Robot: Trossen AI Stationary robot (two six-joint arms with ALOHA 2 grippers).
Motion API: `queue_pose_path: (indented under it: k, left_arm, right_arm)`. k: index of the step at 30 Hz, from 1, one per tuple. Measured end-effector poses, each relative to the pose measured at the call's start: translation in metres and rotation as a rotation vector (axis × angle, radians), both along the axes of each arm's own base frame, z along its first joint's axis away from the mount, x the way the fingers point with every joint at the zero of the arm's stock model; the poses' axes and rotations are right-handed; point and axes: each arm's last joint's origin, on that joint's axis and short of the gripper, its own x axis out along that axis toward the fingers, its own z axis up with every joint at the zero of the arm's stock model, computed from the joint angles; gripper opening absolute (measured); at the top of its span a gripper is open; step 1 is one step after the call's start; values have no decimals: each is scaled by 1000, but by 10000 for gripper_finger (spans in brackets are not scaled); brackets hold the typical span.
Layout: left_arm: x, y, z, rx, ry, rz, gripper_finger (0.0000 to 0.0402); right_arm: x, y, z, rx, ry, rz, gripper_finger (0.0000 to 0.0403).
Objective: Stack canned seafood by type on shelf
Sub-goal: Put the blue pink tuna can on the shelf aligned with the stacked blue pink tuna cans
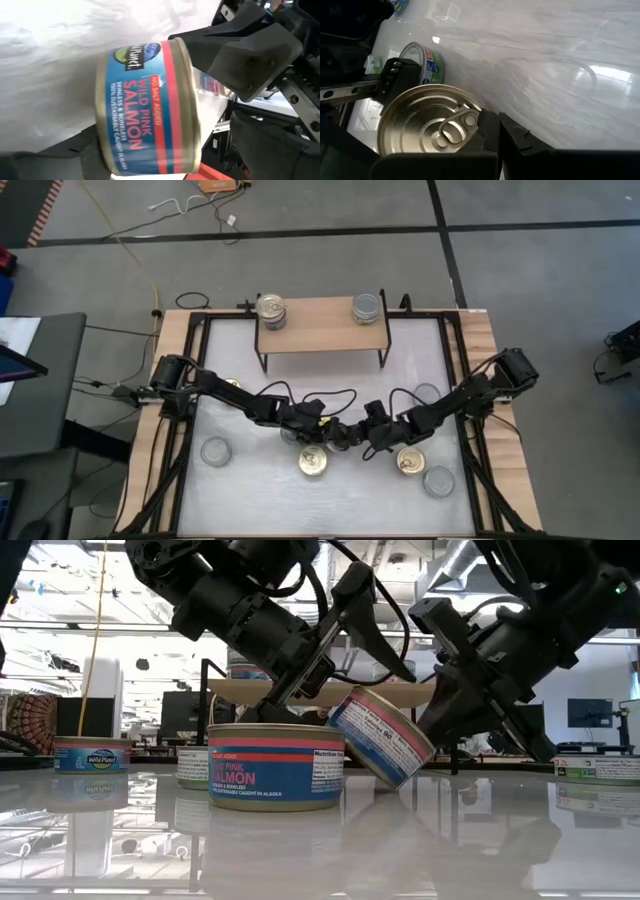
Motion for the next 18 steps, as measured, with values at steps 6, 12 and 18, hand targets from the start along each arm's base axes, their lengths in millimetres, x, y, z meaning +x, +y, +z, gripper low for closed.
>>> queue_pose_path:
  k: [6,12,18]
  left_arm:
    - [-1,0,-1,5,13,1,266]
    - [-2,0,-2,33,22,-40,190]
    - [-1,2,1,56,2,-61,188]
  right_arm:
    - [0,0,0,-3,0,2,23]
    - [0,0,4,-18,-13,23,24]
    - [-6,-2,27,-51,-42,73,25]
